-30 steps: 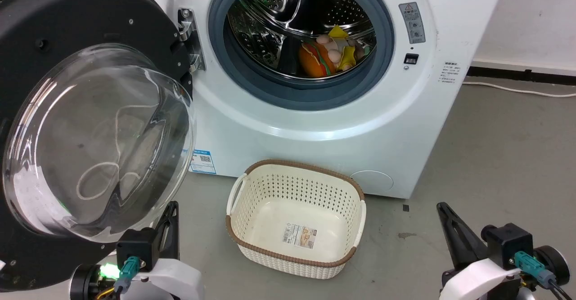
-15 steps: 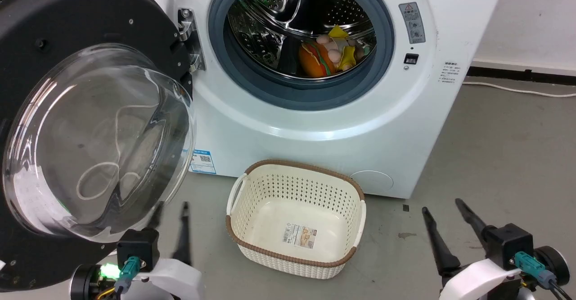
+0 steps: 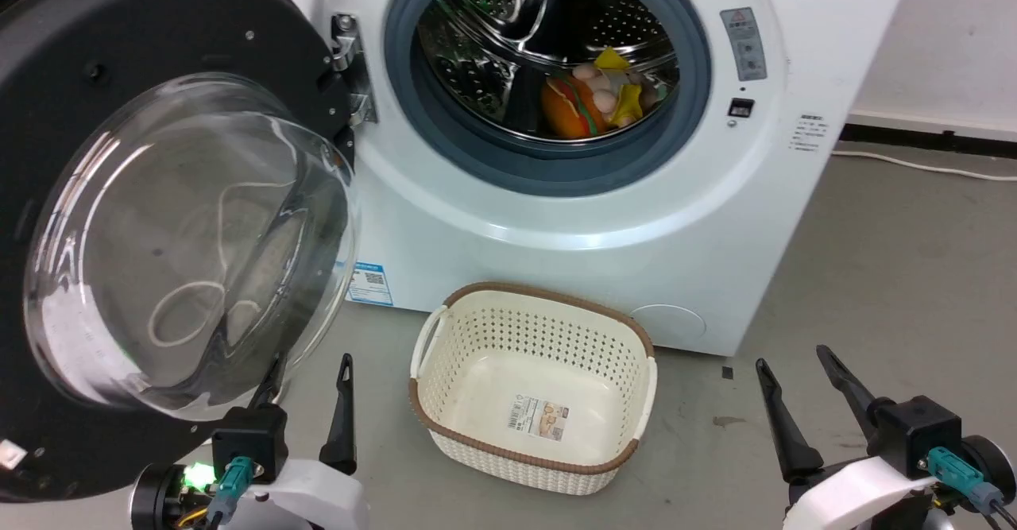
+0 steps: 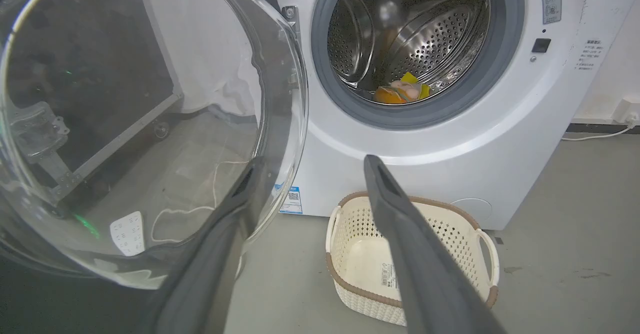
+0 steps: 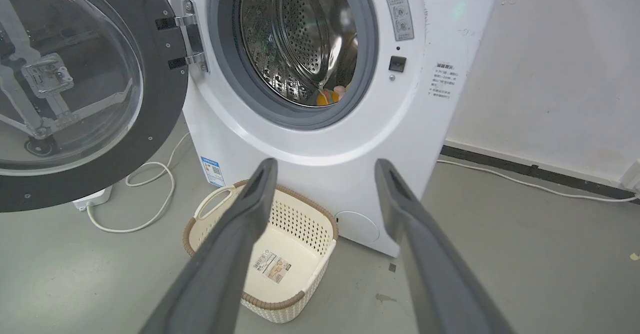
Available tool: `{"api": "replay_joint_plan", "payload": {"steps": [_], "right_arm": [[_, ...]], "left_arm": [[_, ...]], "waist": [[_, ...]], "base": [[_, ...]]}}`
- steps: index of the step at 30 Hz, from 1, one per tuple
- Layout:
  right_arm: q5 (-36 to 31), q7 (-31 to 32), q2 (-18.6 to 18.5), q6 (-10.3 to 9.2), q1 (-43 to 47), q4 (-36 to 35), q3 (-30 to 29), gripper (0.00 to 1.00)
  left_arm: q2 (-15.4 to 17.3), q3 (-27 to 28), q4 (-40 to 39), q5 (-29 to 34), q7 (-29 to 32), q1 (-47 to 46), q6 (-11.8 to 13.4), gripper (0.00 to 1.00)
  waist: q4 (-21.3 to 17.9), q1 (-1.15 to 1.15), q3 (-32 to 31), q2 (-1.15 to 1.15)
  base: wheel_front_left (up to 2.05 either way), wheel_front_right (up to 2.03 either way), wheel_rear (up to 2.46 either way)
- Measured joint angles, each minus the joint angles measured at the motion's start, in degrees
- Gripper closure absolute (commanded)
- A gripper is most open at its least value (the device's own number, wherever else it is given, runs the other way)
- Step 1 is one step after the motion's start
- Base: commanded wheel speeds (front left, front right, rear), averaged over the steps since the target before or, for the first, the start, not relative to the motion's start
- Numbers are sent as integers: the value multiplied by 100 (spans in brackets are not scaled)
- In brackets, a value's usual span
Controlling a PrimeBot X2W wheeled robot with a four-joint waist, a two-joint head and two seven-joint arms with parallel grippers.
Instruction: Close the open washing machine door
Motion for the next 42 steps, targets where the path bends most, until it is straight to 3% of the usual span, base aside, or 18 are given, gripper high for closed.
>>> {"api": "replay_joint_plan", "payload": {"steps": [15, 42], "right_arm": [[152, -174, 0, 0, 83, -68, 58, 0], [199, -501, 0, 0, -121, 166, 709, 0]], "left_arm": [[7, -48, -20, -2, -178, 0, -36, 0], [13, 112, -423, -69, -498, 207, 46, 0]], "waist": [[551, 0, -55, 0], [1297, 0, 47, 0]], "base": [[0, 0, 0], [0, 0, 0]]}}
